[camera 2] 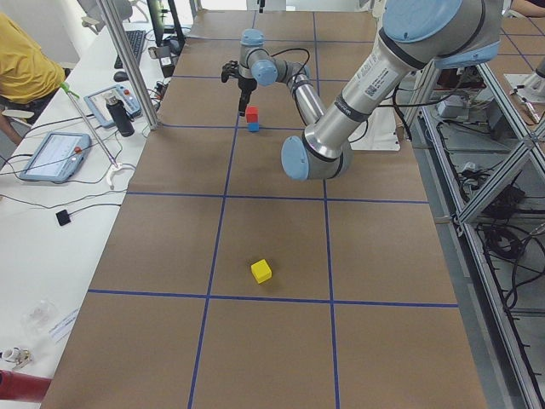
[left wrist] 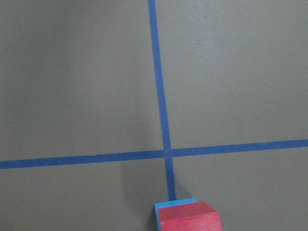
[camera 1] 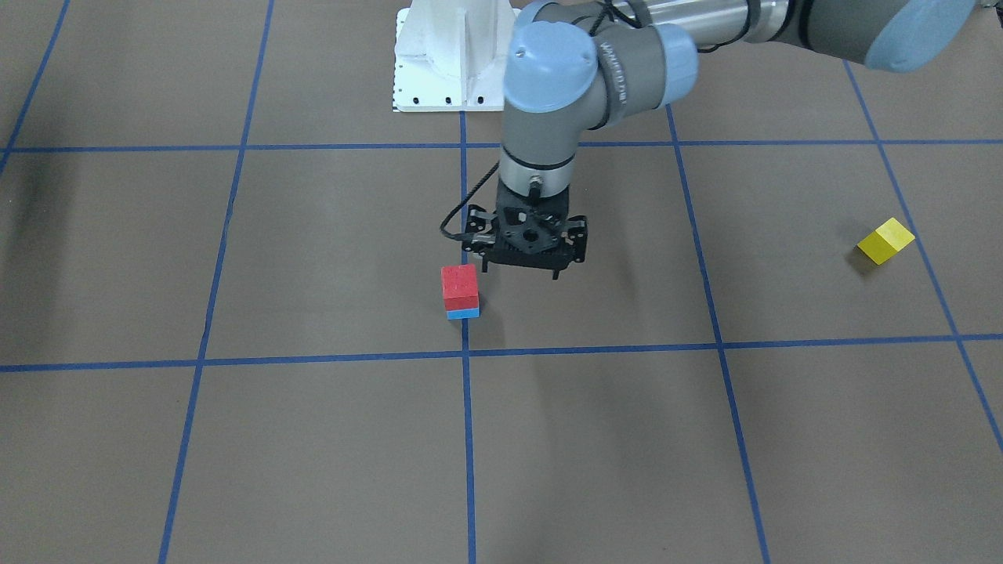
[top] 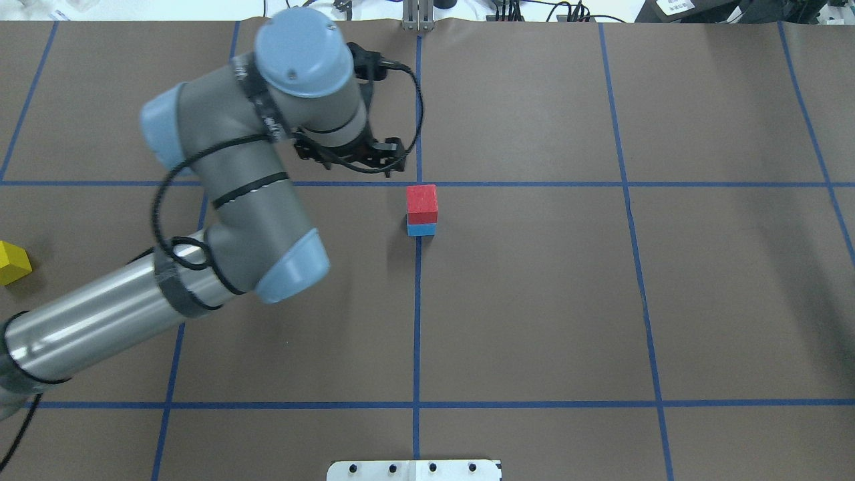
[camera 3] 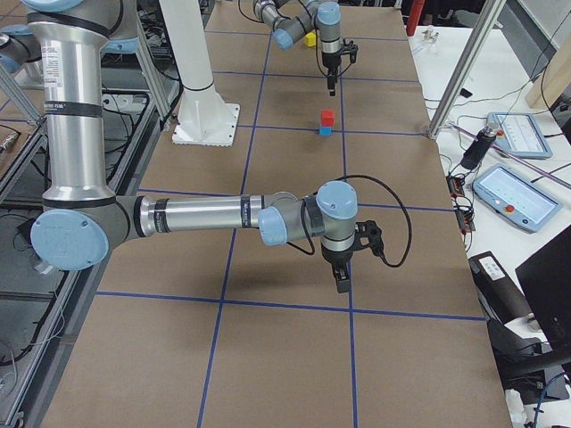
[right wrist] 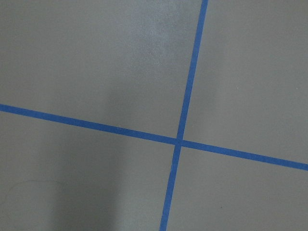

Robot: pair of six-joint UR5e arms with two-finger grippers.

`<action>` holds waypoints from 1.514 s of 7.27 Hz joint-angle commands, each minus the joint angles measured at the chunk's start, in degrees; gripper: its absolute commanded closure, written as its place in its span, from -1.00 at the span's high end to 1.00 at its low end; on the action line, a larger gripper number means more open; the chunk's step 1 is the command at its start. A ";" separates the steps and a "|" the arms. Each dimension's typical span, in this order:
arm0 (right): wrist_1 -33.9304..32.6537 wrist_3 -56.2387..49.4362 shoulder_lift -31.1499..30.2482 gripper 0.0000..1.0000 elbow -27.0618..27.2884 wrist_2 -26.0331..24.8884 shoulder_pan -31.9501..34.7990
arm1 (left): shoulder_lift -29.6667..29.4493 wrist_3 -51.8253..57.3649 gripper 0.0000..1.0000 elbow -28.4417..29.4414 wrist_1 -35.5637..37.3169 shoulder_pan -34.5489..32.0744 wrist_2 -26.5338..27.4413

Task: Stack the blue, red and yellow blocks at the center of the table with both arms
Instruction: 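Lift the left gripper away from the stack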

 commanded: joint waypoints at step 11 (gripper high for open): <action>0.14 0.12 -0.07 0.99 -0.20 -0.07 0.00 | 54.38 49.29 1.00 7.04 -53.59 -25.09 -20.85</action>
